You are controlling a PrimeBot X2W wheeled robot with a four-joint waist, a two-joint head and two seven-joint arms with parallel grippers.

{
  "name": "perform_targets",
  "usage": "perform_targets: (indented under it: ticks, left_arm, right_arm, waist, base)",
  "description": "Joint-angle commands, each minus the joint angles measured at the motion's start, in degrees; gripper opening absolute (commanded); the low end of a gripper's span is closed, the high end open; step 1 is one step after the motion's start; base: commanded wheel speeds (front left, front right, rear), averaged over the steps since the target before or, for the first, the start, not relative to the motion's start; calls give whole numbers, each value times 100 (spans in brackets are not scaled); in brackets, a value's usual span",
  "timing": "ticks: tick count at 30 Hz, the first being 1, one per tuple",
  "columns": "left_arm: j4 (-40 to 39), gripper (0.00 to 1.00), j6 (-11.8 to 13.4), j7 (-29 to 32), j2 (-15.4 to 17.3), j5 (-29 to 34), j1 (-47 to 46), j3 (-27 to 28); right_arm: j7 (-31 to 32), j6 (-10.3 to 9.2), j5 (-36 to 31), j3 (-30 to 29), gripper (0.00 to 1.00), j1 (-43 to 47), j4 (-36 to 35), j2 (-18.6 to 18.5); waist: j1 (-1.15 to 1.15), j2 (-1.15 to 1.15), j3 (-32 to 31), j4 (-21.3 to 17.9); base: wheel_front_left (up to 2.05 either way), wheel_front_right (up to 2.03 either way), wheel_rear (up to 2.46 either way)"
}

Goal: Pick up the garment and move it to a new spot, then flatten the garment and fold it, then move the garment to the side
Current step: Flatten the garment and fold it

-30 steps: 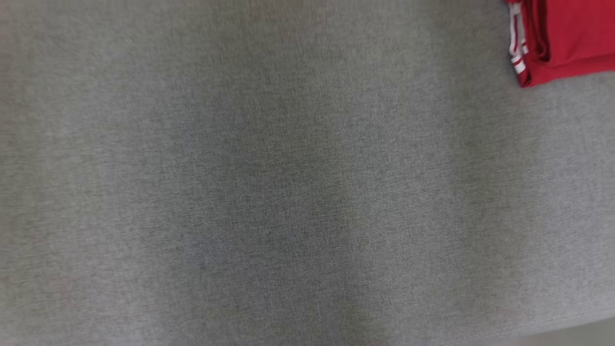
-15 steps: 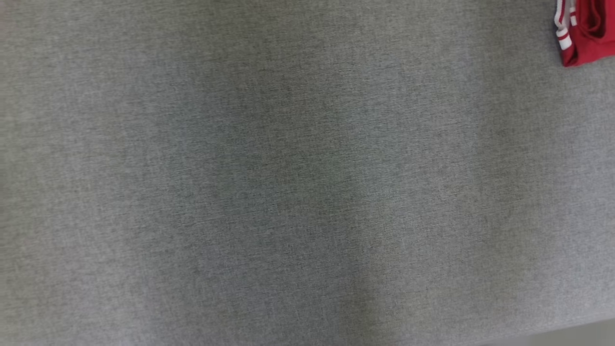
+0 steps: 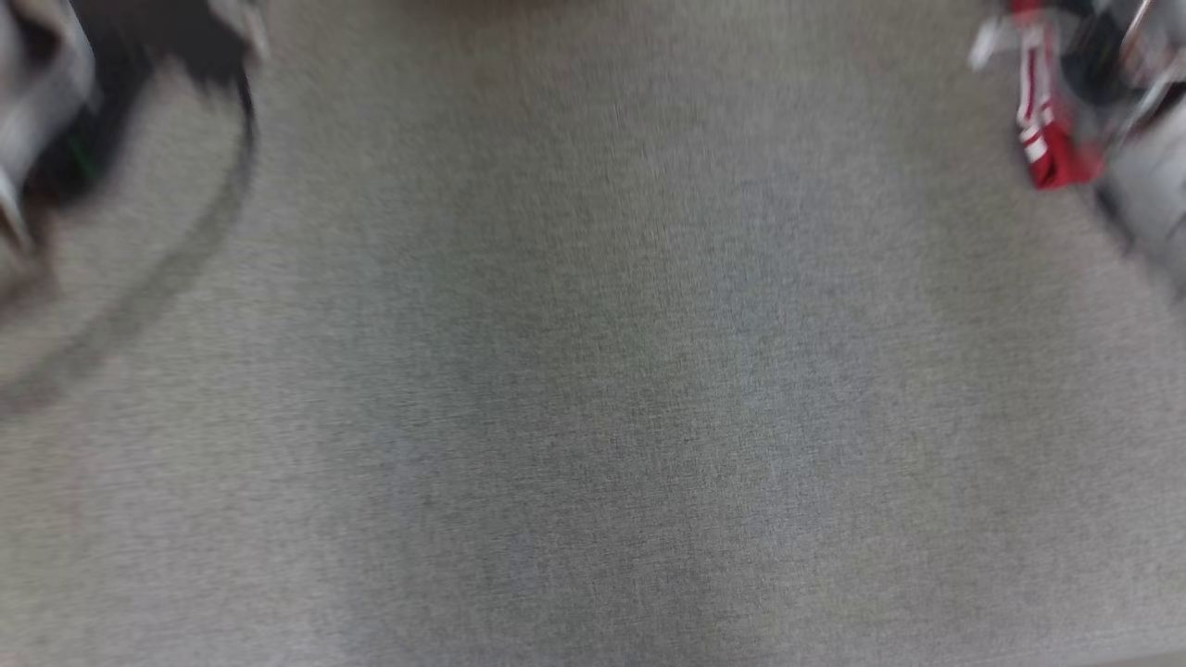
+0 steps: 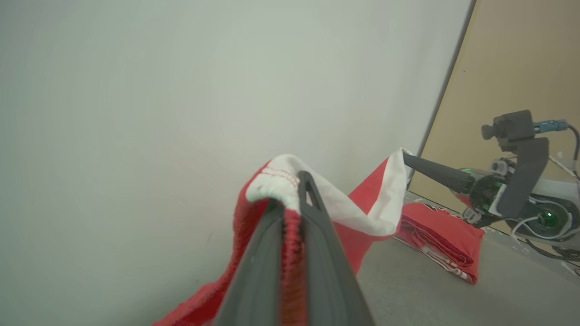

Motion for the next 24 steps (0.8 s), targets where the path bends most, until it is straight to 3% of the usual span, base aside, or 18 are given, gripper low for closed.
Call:
perform_targets:
  ticks: [1,5,13,24]
  left_arm:
    - [-166,0,13,-19,86,199,554,178]
    - [-608,0,12,-21,4,502,2102,876]
    - [-1241,0,21,-22,-283,1515,4946,1660]
    - [-973,0,8,-22,-853,2736,7438,2053]
  right_arm:
    - [-45,-17,117,125,0,409,-222,-104]
    - [-175,-17,380,328,0,1516,-821,-504]
    - [-312,-17,686,598,0,3701,-1435,-1188]
    - [-353,-17,811,661,0,5729,-1652,-1249]
  waist:
    - [1,0,-532,147]
    - [1,0,-892,227]
    - [1,0,-1539,386]
    - [1,0,-2265,402]
  base:
    - [0,0,0]
    - [0,0,0]
    - [0,0,0]
    - [0,0,0]
